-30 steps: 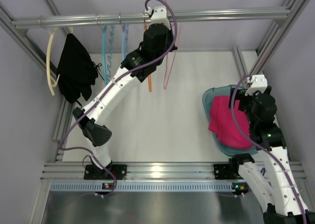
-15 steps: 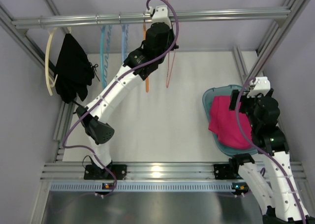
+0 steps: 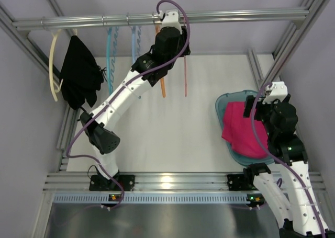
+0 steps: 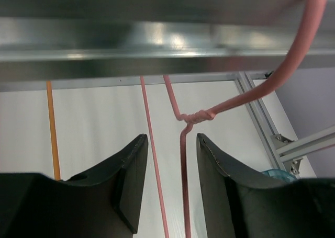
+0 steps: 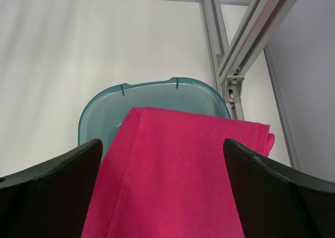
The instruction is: Remove the trousers from the hanger
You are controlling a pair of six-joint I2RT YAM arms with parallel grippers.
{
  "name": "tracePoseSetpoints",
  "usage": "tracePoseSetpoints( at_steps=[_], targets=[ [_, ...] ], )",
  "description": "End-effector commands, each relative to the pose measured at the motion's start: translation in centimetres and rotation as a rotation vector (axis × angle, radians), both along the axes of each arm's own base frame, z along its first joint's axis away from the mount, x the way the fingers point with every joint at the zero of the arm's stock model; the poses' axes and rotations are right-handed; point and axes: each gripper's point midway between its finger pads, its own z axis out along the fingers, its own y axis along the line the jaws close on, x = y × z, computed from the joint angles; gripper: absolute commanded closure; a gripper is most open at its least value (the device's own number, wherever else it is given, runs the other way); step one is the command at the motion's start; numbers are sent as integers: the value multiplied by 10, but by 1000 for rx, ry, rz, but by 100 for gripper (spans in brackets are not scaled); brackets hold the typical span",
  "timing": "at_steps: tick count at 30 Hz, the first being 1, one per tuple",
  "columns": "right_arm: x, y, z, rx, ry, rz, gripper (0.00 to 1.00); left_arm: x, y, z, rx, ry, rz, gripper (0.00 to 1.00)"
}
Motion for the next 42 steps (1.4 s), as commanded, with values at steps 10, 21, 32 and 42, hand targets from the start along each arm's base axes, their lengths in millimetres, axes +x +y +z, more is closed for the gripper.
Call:
tracePoseSetpoints(
  at_steps=[10,21,32,42],
  targets=[
    [1,12,41,48,-87,59,1,-69,42,72,-126,-110,-93,36],
    [12,26,43,67,-78,129,1,-142,63,62,-12,-162,-326,7],
    [10,43,50,125,-92,205,1,-174,143,40,25,-150,-287,1],
    [6,52,49,128,-91,263,1,-204,263,5,111,-131,88,1]
  ],
)
